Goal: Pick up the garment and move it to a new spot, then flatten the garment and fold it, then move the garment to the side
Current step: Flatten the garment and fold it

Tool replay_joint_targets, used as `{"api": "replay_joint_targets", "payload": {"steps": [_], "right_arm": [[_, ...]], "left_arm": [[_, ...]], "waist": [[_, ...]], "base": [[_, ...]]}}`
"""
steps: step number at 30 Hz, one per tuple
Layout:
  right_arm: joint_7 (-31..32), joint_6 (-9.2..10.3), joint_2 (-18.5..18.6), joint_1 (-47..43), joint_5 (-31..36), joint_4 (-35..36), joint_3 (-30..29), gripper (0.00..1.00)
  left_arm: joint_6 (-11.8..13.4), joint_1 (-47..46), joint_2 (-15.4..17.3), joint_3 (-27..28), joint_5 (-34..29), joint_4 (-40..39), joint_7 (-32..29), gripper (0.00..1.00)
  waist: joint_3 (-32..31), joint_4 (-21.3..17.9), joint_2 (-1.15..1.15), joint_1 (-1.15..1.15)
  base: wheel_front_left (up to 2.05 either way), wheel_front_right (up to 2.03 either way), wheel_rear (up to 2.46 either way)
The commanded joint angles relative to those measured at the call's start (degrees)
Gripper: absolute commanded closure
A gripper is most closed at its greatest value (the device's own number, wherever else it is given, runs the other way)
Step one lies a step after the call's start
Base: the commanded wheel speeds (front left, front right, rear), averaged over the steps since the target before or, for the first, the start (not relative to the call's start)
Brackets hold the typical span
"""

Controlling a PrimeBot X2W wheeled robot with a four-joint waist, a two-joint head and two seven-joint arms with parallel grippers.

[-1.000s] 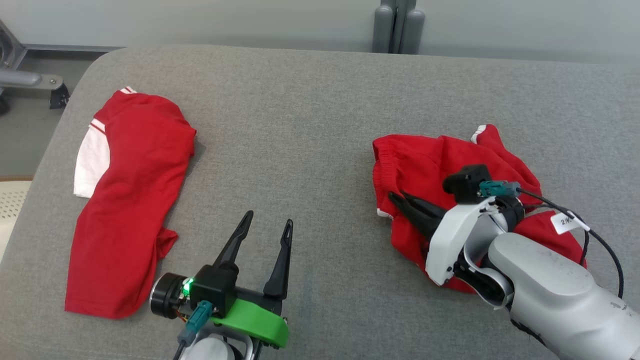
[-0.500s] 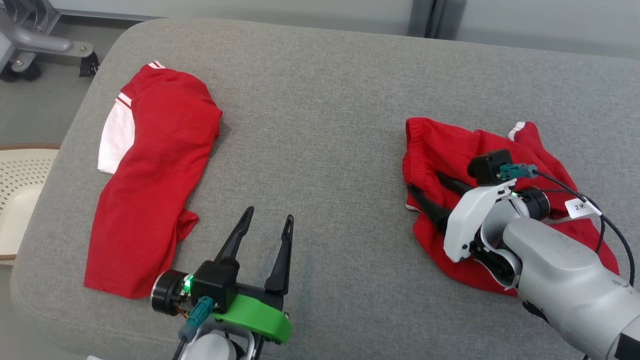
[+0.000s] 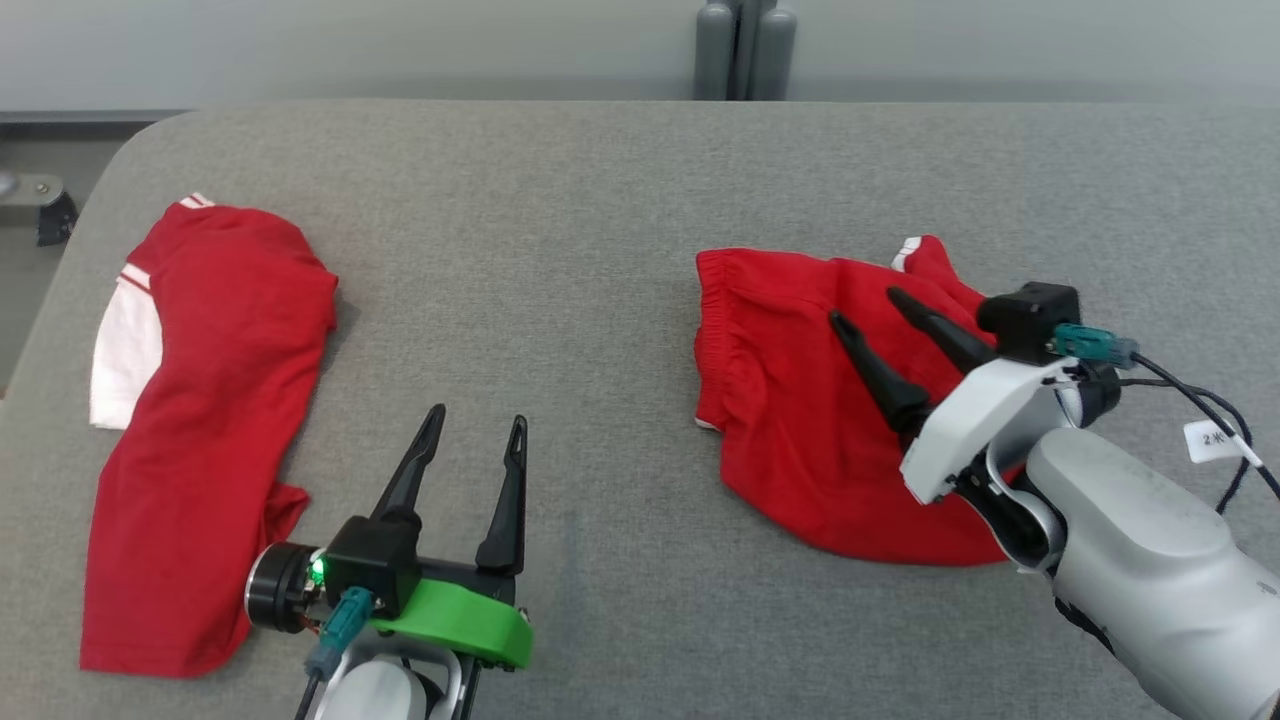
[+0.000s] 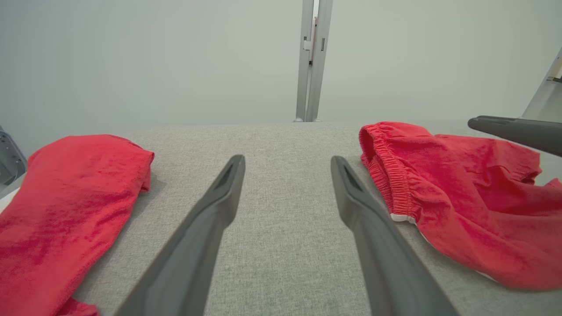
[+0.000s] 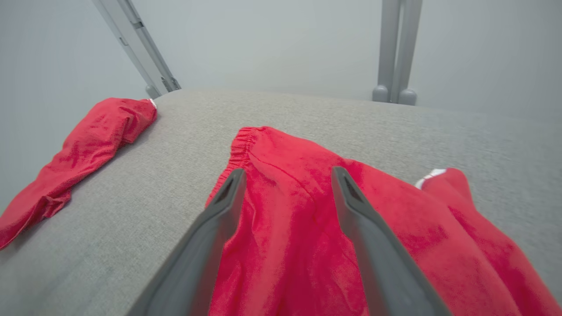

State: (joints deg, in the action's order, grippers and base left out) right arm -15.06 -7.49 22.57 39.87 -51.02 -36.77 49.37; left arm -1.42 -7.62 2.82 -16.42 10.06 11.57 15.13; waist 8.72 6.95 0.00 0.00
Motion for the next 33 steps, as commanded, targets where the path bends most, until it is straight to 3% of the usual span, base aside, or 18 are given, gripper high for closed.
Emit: {"api": "replay_joint_targets", "payload": {"steps": [1, 8, 15, 25, 33], "right_arm": [[-0.1, -0.01, 0.5, -3.1, 2.1, 1.2, -2.6, 0.0], [-0.2, -0.01, -1.4, -18.0, 13.8, 7.1, -21.3, 0.0], [-0.2, -0.01, -7.6, -29.3, 23.6, 8.1, -33.9, 0.0], [0.8, -0.01, -14.0, -30.7, 30.6, 3.0, -43.4, 0.0], [3.2, -0.01, -16.8, -28.3, 28.2, -0.9, -44.8, 0.0]], "left_arm": [[-0.1, 0.7, 0.1, 0.7, -0.3, -0.2, 0.0, 0.0], [-0.5, 2.4, 0.1, 2.7, -0.8, -0.6, 0.0, 0.0], [-1.1, 4.2, 0.1, 2.6, -0.8, -0.2, 0.0, 0.0], [-1.8, 4.3, 0.1, 2.1, -1.5, 0.0, 0.0, 0.0], [-2.1, 3.5, 0.1, 1.6, -2.1, 0.5, 0.0, 0.0]], "waist": [[-2.1, -4.0, 0.0, 0.0], [-3.9, -8.0, 0.0, 0.0], [-5.4, -10.0, 0.0, 0.0], [-5.1, -9.7, 0.0, 0.0], [-3.3, -7.6, 0.0, 0.0]], "base": [[0.0, 0.0, 0.0], [0.0, 0.0, 0.0], [0.0, 0.0, 0.0], [0.0, 0.0, 0.0], [0.0, 0.0, 0.0]]}}
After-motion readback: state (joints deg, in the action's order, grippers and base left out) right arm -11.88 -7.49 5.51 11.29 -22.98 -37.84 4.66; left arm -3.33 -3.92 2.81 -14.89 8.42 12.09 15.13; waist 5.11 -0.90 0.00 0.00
